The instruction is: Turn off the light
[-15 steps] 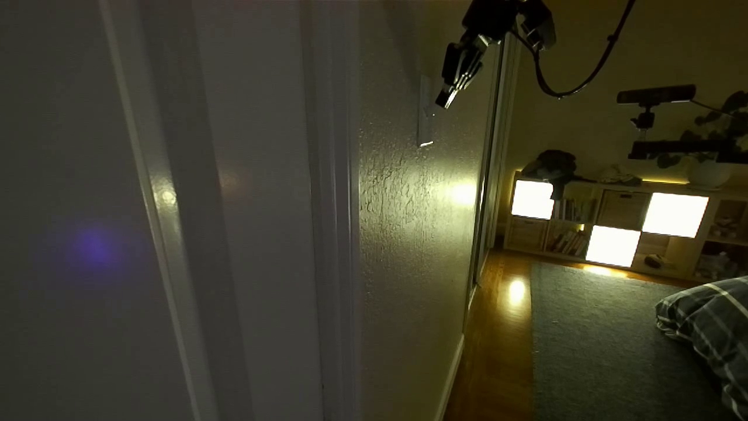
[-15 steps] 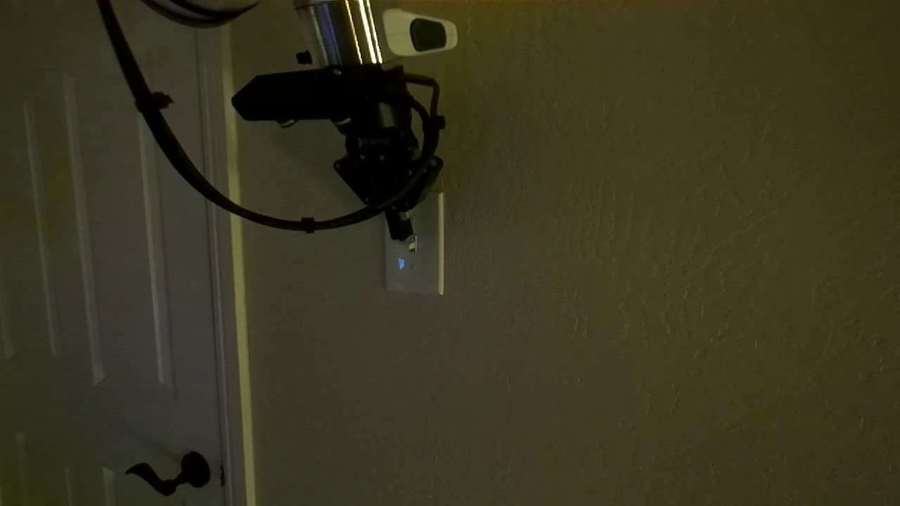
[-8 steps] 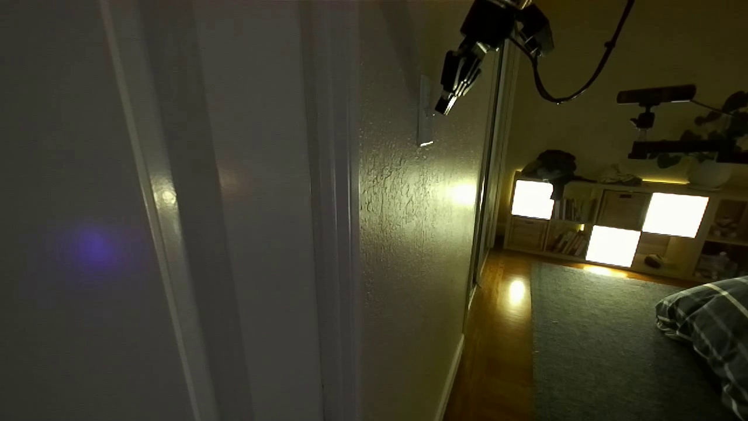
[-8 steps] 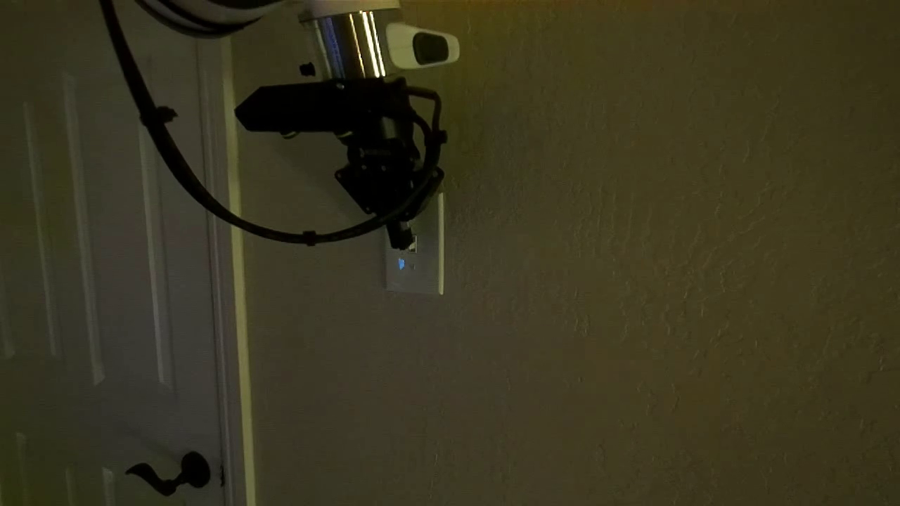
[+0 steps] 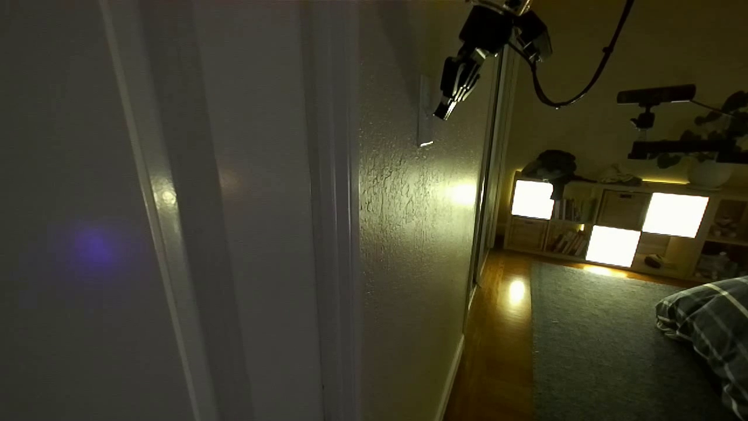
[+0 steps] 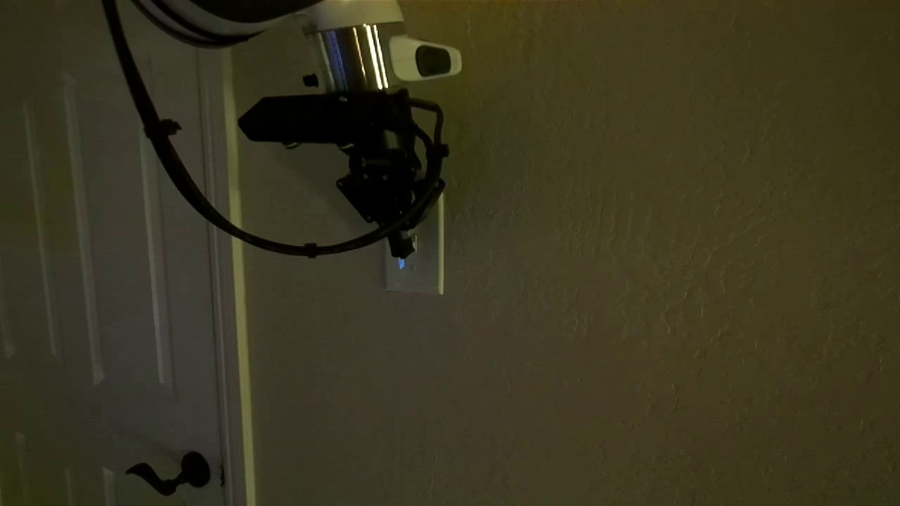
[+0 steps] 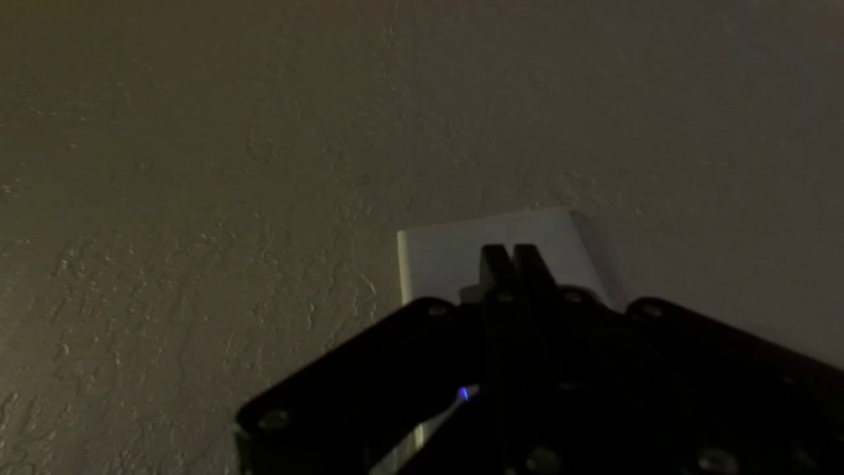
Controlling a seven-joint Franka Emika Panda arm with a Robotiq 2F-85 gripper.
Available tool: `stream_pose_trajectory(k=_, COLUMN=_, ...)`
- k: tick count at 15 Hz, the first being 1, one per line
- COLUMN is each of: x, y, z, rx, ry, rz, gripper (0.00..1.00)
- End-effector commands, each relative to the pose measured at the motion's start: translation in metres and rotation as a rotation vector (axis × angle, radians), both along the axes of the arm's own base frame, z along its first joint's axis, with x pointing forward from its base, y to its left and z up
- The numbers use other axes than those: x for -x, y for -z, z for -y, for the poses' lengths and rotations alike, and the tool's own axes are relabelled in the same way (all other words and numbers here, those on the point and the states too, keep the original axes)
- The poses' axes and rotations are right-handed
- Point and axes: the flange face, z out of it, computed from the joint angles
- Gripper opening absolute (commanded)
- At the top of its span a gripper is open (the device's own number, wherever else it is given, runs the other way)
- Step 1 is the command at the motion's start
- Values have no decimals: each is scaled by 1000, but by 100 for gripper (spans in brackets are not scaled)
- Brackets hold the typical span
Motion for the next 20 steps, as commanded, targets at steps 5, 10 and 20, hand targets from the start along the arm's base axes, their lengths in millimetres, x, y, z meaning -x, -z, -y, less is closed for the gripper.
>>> stream_pose_trajectory(k=5, x=4, y=6, z=6, rx=-7, ry=-5, rz=-8, gripper=7)
stream_pose_trajectory(k=10, x=6, y=-3, z=3, rx=-3, ry=-14, rz=12, gripper=7)
stream_pose_trajectory(k=20, x=10, y=-31, z=0, rx=13, ry=-19, rz=58, gripper=7)
